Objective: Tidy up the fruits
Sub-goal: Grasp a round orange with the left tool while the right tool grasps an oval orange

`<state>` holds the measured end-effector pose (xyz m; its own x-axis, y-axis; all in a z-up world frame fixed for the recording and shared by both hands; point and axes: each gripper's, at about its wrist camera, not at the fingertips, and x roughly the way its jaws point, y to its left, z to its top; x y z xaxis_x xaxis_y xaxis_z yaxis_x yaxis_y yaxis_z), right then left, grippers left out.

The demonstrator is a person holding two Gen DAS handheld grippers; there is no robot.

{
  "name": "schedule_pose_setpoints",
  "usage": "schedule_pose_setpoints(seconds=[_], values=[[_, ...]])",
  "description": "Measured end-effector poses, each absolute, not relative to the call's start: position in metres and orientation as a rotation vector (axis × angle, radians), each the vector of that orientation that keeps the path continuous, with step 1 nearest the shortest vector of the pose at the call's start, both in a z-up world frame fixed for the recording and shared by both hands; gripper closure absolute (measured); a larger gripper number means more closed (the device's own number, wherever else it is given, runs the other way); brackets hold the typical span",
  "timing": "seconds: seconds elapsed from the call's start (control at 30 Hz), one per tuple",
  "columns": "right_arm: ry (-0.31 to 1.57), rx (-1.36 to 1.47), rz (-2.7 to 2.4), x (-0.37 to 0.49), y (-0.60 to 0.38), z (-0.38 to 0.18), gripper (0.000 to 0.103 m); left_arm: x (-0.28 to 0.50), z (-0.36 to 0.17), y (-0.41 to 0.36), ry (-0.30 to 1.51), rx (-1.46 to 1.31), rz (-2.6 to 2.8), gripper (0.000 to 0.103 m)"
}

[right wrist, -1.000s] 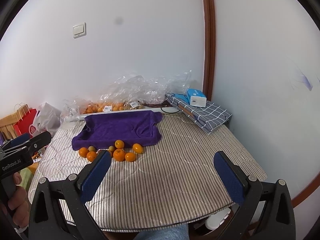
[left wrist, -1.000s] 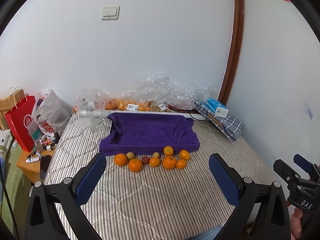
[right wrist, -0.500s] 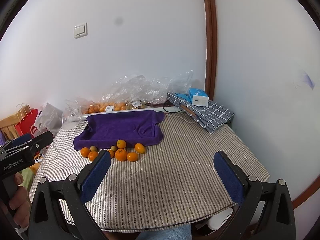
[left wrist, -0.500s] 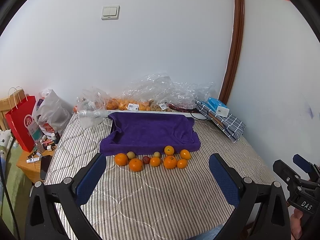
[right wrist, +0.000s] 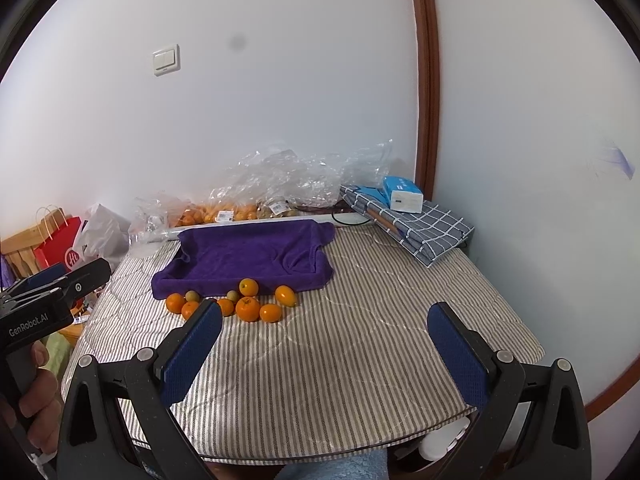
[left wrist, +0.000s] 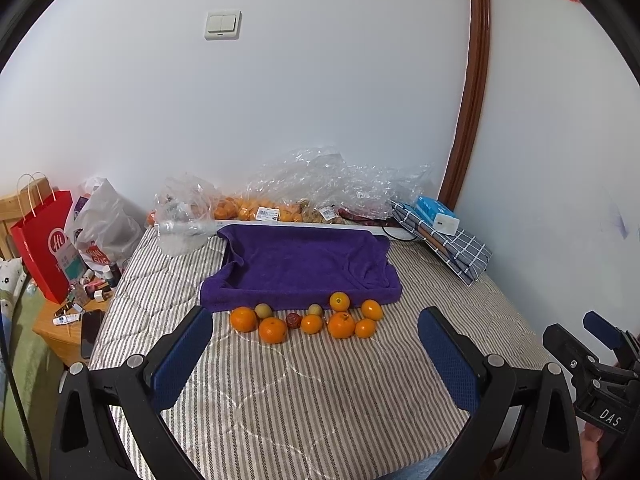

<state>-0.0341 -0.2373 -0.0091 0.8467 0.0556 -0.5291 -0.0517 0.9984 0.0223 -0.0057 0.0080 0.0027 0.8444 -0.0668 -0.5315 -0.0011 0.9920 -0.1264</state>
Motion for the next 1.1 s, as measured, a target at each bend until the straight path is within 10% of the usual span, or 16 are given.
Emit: schedule_pose_setpoints(seconds=[0.73,1.1], values=[[0.661,-0.001,0.140,0.053,-0.211,-0.071,0.008,0.075,-0.058,0.045,0.683,-0.134,0.064,0.001],[0.838,0.013,0.235,0.135,-0.207,-0.135,0.033,0.129,-0.109,0.074,0.790,-0.149,0.106,0.008]])
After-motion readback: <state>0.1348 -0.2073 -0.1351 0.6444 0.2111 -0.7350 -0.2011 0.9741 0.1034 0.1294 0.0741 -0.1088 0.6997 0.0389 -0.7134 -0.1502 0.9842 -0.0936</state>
